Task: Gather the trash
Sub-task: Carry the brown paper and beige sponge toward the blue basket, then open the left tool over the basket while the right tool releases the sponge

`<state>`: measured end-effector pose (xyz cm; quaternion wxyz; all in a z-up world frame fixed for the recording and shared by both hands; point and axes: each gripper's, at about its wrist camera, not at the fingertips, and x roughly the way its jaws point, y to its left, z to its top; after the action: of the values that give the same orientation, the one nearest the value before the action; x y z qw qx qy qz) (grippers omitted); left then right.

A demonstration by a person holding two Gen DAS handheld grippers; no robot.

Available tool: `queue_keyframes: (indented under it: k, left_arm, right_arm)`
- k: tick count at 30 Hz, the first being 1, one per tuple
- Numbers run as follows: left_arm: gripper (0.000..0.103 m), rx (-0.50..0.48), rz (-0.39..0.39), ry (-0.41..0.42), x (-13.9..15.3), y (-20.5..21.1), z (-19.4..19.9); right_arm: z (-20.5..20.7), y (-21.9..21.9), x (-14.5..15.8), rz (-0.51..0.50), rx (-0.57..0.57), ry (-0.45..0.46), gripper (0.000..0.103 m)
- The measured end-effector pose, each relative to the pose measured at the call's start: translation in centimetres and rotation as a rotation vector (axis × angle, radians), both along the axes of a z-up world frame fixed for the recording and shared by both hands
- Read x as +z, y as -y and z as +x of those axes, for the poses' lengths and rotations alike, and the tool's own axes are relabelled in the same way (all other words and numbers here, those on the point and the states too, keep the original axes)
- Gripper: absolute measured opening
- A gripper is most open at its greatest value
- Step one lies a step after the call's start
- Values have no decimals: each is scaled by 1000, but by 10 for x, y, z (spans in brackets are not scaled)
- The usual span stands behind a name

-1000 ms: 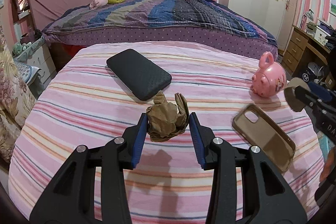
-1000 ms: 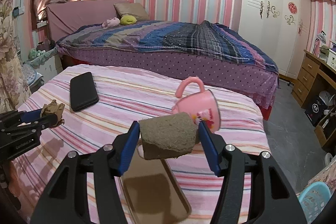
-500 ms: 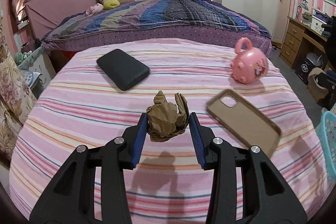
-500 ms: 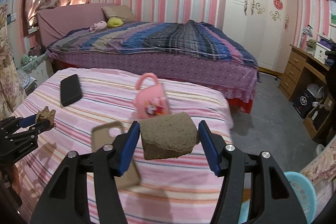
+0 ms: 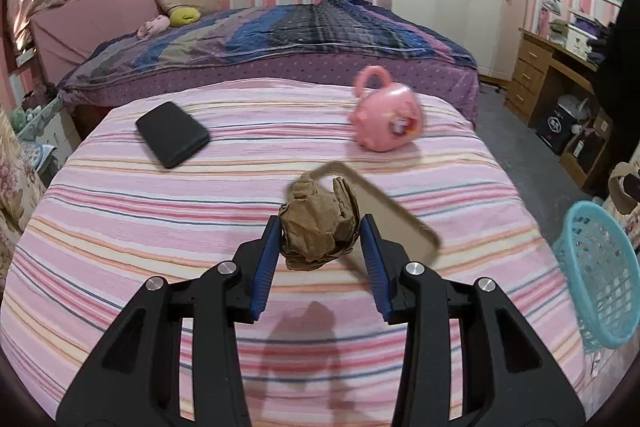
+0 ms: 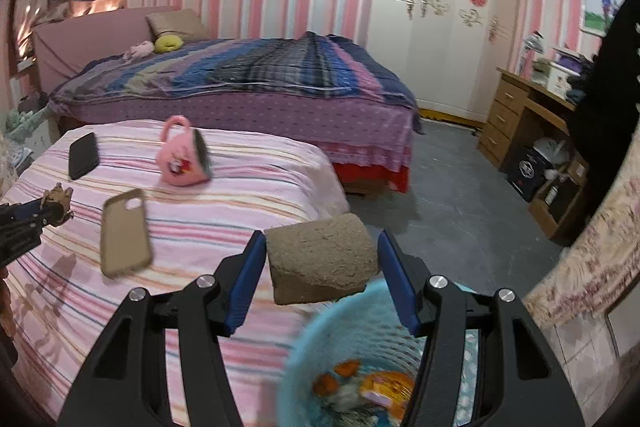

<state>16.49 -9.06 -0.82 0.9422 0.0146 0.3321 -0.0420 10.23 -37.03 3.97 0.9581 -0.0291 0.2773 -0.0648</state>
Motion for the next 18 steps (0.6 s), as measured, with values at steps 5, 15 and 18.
queue_keyframes:
  k: [5,15,18]
  left_arm:
    - [40,-44,-9,9,2,36,-14]
    - [40,-161,-29,33,2,114,-34]
    - [40,-202,-34,30,-2,137,-39]
  right_arm:
    - [-24,31,-6,-24,-59,-7,58]
    - [-56,92,-20,11,-159,5,58]
    - [-59,106,-25,11,-181,9,58]
